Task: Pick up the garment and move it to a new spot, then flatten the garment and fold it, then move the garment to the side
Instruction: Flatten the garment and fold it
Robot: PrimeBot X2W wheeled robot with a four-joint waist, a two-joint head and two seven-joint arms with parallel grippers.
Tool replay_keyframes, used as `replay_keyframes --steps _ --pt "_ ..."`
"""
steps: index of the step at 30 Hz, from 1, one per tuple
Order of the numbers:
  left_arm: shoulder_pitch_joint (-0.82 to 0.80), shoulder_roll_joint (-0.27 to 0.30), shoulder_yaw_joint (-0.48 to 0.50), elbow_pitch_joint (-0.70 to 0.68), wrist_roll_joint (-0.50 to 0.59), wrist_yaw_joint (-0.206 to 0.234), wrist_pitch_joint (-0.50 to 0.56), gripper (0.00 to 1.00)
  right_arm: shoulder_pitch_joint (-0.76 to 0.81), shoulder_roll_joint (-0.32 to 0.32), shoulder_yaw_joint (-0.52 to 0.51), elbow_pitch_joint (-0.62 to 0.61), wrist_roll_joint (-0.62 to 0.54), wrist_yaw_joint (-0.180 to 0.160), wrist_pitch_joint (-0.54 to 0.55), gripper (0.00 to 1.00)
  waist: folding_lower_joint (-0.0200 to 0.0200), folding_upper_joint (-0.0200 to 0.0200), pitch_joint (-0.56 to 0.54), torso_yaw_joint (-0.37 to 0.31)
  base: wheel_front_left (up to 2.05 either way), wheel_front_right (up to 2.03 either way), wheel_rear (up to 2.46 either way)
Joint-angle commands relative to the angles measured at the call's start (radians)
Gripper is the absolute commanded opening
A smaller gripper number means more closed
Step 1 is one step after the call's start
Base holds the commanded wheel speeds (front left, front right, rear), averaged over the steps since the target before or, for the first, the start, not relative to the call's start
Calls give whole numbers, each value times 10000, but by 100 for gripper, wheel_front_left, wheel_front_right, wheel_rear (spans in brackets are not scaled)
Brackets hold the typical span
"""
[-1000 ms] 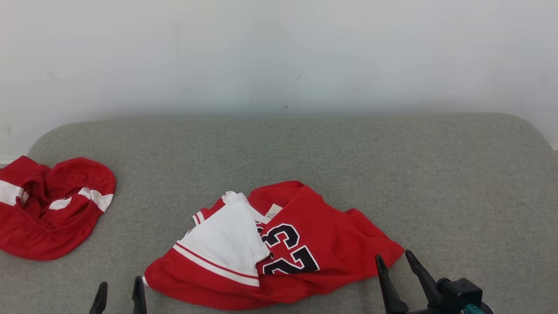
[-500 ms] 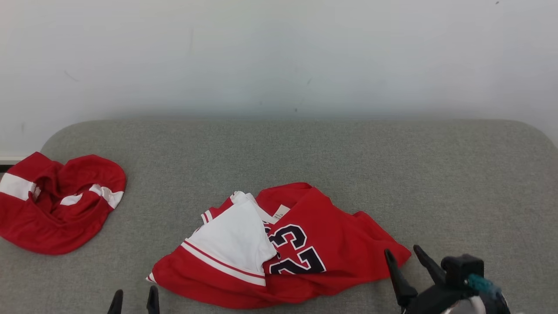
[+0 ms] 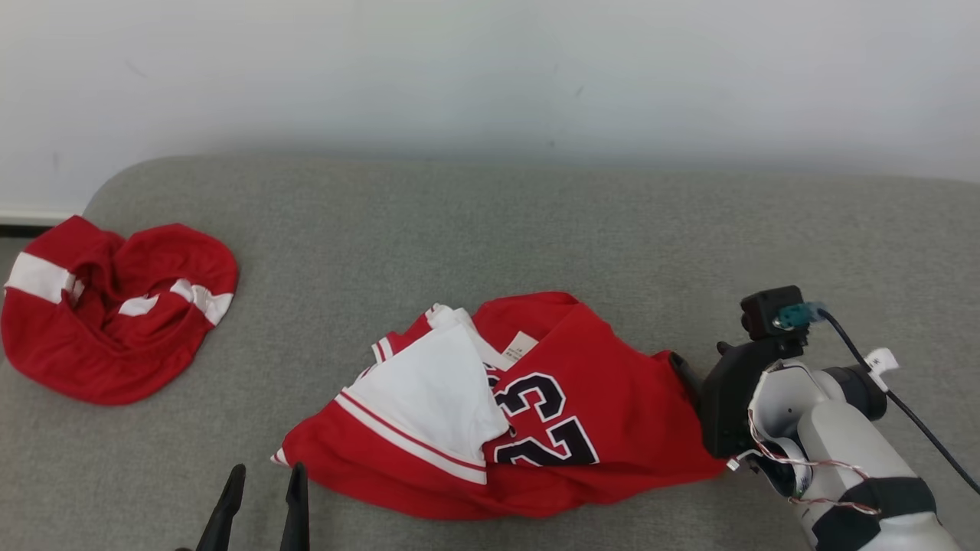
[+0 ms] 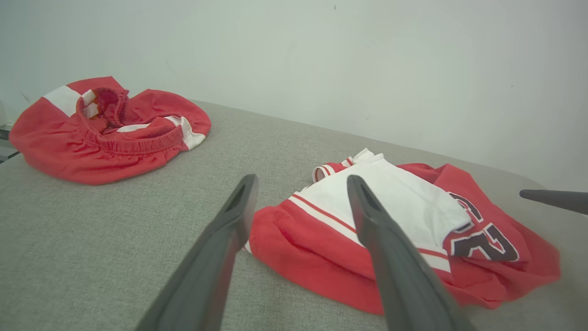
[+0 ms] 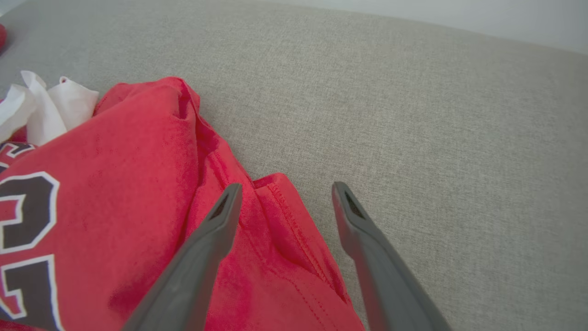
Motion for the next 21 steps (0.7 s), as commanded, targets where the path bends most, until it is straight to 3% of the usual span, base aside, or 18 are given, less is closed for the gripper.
replay_keyframes --steps 1,6,10,11,12,13,14,21 --pt "-149 -13 -16 21 -38 -38 -11 100 -199 -82 190 181 137 5 138 100 -1 -1 353 335 0 0 0" --pt "-405 -25 -121 68 -72 -62 -11 100 -910 -377 1270 1053 564 5 910 100 -1 -1 663 644 0 0 0" --pt "-522 -30 -146 93 -106 -46 -11 100 -1280 -556 1513 1677 727 5 1029 98 -1 -1 768 788 0 0 0" --pt "-550 -33 -148 98 -110 -47 -11 100 -1328 -546 1561 1821 761 5 1027 89 -1 -1 780 810 0 0 0" --pt "-573 -33 -152 104 -108 -48 -11 100 -1374 -542 1608 1955 810 5 1031 47 -1 -1 789 829 0 0 0" --pt "-591 -33 -154 104 -112 -51 -11 100 -1426 -548 1626 2091 857 5 1033 37 -1 -1 796 843 0 0 0" --pt "-599 -35 -146 99 -116 -53 -11 100 -1491 -549 1613 2227 914 5 1001 0 -1 -1 805 848 0 0 0" --pt "-644 -51 -8 1 -96 -51 -11 100 -2165 -477 628 2879 1095 5 -161 0 -1 -1 897 640 0 0 0"
